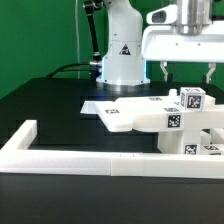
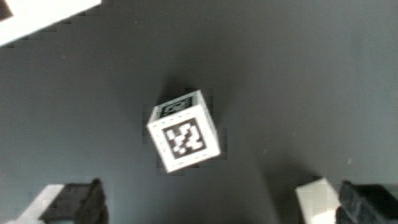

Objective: Assemble chair

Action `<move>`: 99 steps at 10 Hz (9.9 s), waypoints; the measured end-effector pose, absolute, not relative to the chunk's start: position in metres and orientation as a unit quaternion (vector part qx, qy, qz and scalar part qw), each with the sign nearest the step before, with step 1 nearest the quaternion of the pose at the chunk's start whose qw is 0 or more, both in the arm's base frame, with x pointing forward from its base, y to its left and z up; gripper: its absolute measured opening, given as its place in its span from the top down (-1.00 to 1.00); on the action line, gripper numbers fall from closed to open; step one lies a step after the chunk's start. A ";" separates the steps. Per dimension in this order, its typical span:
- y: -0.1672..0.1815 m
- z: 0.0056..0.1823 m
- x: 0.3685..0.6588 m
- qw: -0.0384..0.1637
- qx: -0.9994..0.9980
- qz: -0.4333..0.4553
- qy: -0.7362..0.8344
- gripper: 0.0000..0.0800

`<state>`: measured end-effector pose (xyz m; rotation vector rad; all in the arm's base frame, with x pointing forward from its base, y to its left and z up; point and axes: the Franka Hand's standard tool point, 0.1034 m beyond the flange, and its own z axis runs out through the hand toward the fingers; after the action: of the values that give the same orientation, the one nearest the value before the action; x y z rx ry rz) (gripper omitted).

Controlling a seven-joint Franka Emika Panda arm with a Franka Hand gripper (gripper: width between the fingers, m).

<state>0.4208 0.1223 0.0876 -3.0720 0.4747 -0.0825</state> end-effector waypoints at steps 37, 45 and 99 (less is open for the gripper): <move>0.100 0.015 0.420 0.000 -1.000 -0.008 0.012 0.30; 0.096 0.101 0.444 0.030 -0.999 0.000 0.034 0.30; 0.062 0.113 0.550 0.028 -0.980 0.000 0.199 0.30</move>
Offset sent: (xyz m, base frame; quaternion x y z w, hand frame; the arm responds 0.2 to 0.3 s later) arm 0.0000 0.0000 0.0000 0.0000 0.0000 0.0000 1.0000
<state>0.5496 0.0624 0.1128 -3.0234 0.6143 0.0009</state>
